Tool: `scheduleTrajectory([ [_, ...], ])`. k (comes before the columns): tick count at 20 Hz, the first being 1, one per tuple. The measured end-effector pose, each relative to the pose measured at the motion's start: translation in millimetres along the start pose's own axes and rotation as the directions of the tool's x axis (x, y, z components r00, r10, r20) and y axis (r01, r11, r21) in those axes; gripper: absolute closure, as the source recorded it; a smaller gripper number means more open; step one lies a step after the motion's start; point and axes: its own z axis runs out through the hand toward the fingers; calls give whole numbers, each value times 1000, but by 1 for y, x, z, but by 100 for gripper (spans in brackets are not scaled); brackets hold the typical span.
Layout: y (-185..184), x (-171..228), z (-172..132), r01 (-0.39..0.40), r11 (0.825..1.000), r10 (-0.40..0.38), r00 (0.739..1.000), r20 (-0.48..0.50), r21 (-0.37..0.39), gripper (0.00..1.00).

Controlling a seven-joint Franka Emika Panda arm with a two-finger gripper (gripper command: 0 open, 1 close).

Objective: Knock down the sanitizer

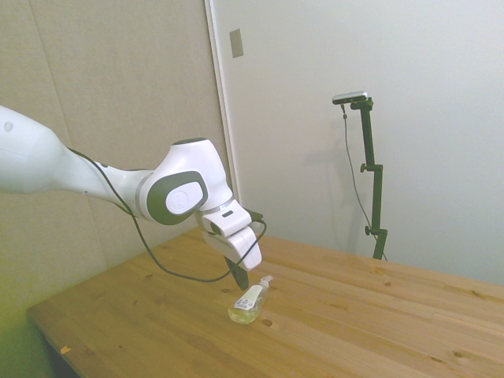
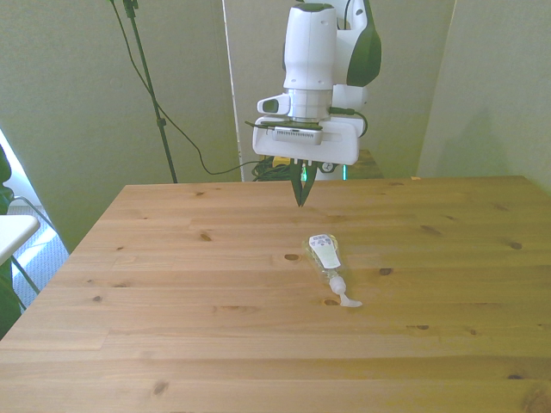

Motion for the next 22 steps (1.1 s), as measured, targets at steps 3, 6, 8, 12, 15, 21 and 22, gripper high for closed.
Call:
scheduleTrajectory([
  [3,-4,9,-4,-12,1000,12,1000,0,-5,100],
  [6,-7,18,-5,-20,1000,20,1000,2,-10,100],
  [8,-10,20,-4,-21,1000,21,1000,4,-12,0],
  [12,-14,16,-1,-11,1000,11,1000,15,-22,0],
  [15,-15,14,-2,-7,1000,7,1000,15,-22,0],
  [21,-15,6,-7,10,1000,-10,1000,14,-14,0],
  [22,-14,3,-8,13,1000,-13,1000,15,-13,0],
])
